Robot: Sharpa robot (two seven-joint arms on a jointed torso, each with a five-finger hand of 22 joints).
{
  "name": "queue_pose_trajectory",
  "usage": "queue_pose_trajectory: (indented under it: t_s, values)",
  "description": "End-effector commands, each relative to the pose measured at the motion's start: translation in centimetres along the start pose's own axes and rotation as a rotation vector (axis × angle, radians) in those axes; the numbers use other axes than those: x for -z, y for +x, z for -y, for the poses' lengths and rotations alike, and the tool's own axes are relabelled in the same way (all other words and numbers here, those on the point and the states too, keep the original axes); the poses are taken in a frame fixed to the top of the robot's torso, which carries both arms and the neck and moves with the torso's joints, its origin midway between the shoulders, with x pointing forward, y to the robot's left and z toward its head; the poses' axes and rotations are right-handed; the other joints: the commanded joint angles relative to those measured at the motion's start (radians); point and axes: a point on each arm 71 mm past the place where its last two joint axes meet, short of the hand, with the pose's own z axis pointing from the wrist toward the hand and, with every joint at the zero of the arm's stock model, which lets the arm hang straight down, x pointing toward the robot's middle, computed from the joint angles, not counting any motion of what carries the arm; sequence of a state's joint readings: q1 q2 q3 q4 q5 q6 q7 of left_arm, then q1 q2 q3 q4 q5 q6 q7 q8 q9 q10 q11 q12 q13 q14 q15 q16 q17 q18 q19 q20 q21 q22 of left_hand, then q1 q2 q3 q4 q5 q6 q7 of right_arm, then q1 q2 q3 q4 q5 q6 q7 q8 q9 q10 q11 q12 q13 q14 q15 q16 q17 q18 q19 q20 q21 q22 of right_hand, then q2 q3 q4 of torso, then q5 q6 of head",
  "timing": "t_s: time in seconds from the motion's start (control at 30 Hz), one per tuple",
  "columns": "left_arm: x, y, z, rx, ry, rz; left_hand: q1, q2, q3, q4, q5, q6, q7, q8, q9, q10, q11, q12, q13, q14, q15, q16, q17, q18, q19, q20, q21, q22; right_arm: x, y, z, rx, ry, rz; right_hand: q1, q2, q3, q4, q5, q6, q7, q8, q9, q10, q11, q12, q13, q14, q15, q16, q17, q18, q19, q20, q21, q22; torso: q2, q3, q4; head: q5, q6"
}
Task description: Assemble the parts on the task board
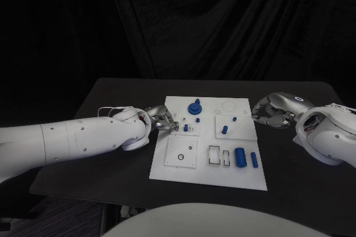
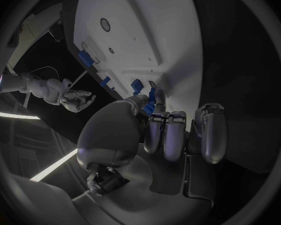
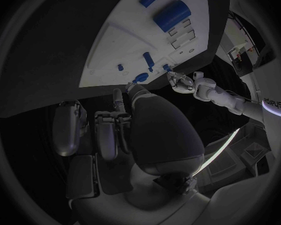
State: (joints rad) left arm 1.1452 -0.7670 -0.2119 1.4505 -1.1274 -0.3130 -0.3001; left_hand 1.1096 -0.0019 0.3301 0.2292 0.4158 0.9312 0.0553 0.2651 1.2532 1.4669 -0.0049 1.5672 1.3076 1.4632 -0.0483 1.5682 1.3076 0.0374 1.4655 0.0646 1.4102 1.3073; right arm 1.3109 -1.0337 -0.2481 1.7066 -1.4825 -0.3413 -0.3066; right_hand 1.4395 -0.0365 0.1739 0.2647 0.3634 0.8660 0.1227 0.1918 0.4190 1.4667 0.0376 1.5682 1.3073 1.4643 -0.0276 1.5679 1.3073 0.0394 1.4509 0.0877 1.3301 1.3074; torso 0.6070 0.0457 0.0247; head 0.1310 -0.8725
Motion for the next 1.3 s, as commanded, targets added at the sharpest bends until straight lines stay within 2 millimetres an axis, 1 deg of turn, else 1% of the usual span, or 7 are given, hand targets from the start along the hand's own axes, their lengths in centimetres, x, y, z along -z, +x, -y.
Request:
queue_pose_trajectory:
  t_s: [0.03,0.5,0.57,0.67,0.73,0.87,1.3]
  values:
    - [0.0,0.2,0.2,-0.006,0.024,-0.002,-0.008,-0.001,0.001,0.004,0.002,0.009,0.000,0.006,0.001,0.104,-0.004,0.004,0.263,0.108,-0.007,0.003,0.263,0.003,0.014,-0.007,0.001,0.210,0.0,0.1,0.1,0.001,0.014,-0.007,0.010,-0.002,0.007,-0.001,0.005,0.002,-0.001,-0.006,-0.001,0.104,0.002,0.003,0.264,0.106,0.004,0.003,0.263,0.020,-0.008,-0.002,-0.007,0.184,-0.001,-0.0006,0.0001,0.000,0.000]
    - [-0.2,1.0,0.1,-0.012,0.016,-0.040,-0.013,0.001,-0.003,0.011,-0.005,0.007,0.000,0.006,0.002,0.104,-0.004,0.004,0.263,0.108,-0.007,0.003,0.263,0.004,0.012,-0.007,-0.003,0.209,0.0,0.1,0.1,0.001,0.014,-0.008,0.010,-0.002,0.007,-0.001,0.005,0.002,-0.001,-0.006,-0.001,0.104,0.002,0.003,0.264,0.106,0.004,0.003,0.263,0.020,-0.008,-0.002,-0.007,0.184,-0.001,0.0004,-0.0009,-0.003,0.000]
    - [-0.2,1.1,0.1,-0.012,0.013,-0.044,-0.018,0.004,-0.010,0.020,-0.034,0.003,0.001,0.005,0.002,0.104,-0.003,0.004,0.263,0.108,-0.006,0.003,0.263,0.004,0.011,-0.007,-0.004,0.208,0.0,0.1,0.0,0.001,0.014,-0.008,0.010,-0.002,0.007,-0.001,0.005,0.002,-0.001,-0.006,-0.001,0.104,0.002,0.003,0.264,0.106,0.004,0.003,0.263,0.020,-0.008,-0.002,-0.007,0.184,-0.001,0.0004,-0.0011,-0.004,0.000]
    - [-0.3,1.3,-0.1,-0.014,0.008,-0.049,-0.047,0.014,-0.035,0.055,-0.110,0.003,0.005,0.004,0.003,0.104,0.000,0.004,0.263,0.108,-0.003,0.003,0.263,0.005,0.009,-0.005,-0.006,0.208,0.0,0.1,0.1,0.001,0.014,-0.009,0.010,-0.002,0.007,-0.001,0.005,0.002,-0.001,-0.006,-0.001,0.104,0.002,0.003,0.264,0.106,0.004,0.003,0.263,0.020,-0.008,-0.002,-0.007,0.184,0.000,0.0002,-0.0009,-0.005,0.000]
    - [-0.3,1.4,-0.2,-0.015,0.005,-0.053,-0.054,0.017,-0.045,0.059,-0.123,0.001,0.007,0.003,0.003,0.104,0.002,0.004,0.263,0.108,-0.002,0.003,0.263,0.005,0.009,-0.004,-0.006,0.207,0.0,0.1,0.1,0.002,0.015,-0.009,0.010,-0.002,0.007,-0.001,0.005,0.002,-0.001,-0.006,-0.001,0.104,0.002,0.003,0.264,0.106,0.004,0.003,0.263,0.020,-0.008,-0.002,-0.007,0.184,0.000,0.0002,-0.0007,-0.005,0.000]
    - [-0.4,1.6,-0.3,-0.017,-0.002,-0.062,-0.090,0.031,-0.087,0.062,-0.181,-0.007,0.012,-0.003,0.001,0.104,0.007,0.004,0.263,0.108,0.003,0.003,0.263,0.005,0.007,0.000,-0.008,0.207,0.0,0.2,0.1,0.002,0.016,-0.011,0.010,-0.002,0.007,-0.001,0.005,0.002,-0.001,-0.006,-0.001,0.104,0.002,0.003,0.264,0.106,0.004,0.003,0.263,0.020,-0.008,-0.002,-0.007,0.184,-0.001,0.0007,-0.0005,-0.005,0.000]
    - [-0.3,1.9,-0.8,-0.022,-0.026,-0.084,-0.093,0.028,-0.100,0.059,-0.186,-0.011,0.013,-0.006,0.000,0.104,0.008,0.004,0.263,0.108,0.004,0.003,0.263,0.006,0.005,0.001,-0.011,0.206,0.1,0.3,0.2,0.008,0.025,-0.027,0.010,-0.002,0.008,-0.001,0.008,0.003,0.000,-0.006,-0.002,0.104,0.003,0.003,0.264,0.106,0.004,0.003,0.263,0.020,-0.008,-0.002,-0.007,0.184,0.000,-0.0002,-0.0002,-0.005,0.000]
